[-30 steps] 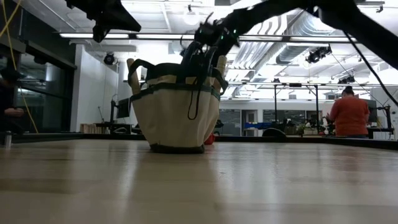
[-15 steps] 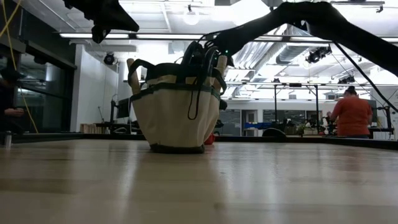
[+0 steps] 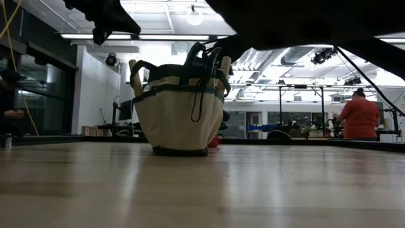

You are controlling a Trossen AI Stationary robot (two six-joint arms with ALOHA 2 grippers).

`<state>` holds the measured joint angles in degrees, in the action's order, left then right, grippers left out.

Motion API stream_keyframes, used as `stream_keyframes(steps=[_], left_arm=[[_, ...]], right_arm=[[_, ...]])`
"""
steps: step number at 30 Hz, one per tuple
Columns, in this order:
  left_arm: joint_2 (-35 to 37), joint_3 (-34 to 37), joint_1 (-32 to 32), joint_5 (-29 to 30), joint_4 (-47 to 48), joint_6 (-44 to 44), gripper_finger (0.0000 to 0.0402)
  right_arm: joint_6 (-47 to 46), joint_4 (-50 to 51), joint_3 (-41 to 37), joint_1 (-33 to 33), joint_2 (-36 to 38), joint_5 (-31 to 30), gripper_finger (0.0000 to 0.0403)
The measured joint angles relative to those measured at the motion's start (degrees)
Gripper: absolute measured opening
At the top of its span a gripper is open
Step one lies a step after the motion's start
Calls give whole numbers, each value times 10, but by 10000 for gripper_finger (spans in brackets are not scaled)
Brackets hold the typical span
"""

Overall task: Pick & Place Garden tools in Gardening bag
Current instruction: Put the red gloves into the brown gardening bag

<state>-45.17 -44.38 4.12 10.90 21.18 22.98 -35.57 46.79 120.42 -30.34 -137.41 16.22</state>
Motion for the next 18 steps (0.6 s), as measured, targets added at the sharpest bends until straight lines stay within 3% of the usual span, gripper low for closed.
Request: stream_keyframes(steps=[9,18], left_arm=[[0,0,0,-3,0,1,0],[0,0,0,-15,0,1,0]], right_arm=[[-19,14,-1,0,0,-7,339],[-3,29,-1,7,0,-9,203]])
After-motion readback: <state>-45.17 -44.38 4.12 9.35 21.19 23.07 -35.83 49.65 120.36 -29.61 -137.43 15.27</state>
